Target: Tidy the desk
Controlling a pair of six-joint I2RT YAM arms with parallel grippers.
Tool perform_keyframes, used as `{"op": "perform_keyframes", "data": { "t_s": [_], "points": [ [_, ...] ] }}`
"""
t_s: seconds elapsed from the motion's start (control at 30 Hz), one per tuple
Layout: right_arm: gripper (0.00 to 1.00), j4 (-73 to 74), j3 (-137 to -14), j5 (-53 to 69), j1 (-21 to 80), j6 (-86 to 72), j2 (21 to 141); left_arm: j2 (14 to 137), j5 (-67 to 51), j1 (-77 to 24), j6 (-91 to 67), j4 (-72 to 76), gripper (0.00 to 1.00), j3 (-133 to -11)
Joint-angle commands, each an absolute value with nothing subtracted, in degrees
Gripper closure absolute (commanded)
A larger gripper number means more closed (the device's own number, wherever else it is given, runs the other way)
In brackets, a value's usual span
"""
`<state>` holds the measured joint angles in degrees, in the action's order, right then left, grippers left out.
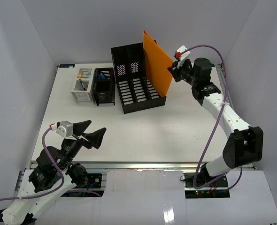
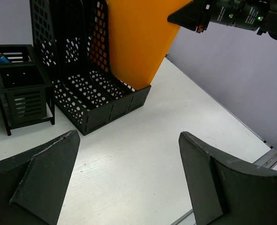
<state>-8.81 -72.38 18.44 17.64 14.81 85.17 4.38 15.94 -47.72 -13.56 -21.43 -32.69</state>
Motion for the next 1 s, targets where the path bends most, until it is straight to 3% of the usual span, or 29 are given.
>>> {"op": "perform_keyframes", "data": {
  "t_s": [0.0,0.07,0.17,0.3,0.47,0.53,0.77,0.97],
  "points": [
    [0.92,-9.89,-79.19,14.27,19.64,12.23,86.08,5.27,16.35,-47.81,-13.71,-21.71,0.02,-32.61],
    [0.90,-9.71,-79.80,13.44,20.18,12.29,87.09,5.37,16.36,-47.81,-13.73,-21.72,0.02,-32.61],
    [0.77,-9.38,-80.79,13.55,20.65,11.94,87.93,5.49,16.44,-47.81,-13.80,-21.80,0.02,-32.61],
    [0.46,-9.49,-80.49,14.63,20.72,11.36,88.18,5.84,16.52,-47.81,-13.80,-21.82,0.02,-32.69],
    [0.24,-8.57,-78.87,15.38,20.60,11.82,84.25,5.74,16.52,-47.81,-13.80,-21.94,0.02,-32.75],
    [0.08,-7.89,-77.04,14.77,20.49,12.57,80.87,5.48,16.52,-47.81,-13.88,-21.97,0.02,-32.78],
    [0.10,-1.85,-61.76,17.13,17.07,12.37,64.88,4.48,15.49,-47.81,-14.26,-21.97,0.02,-32.78],
    [0.10,9.63,-48.03,10.44,16.63,10.94,50.65,4.71,13.76,-47.81,-14.40,-21.76,0.02,-32.80]
  ]
}}
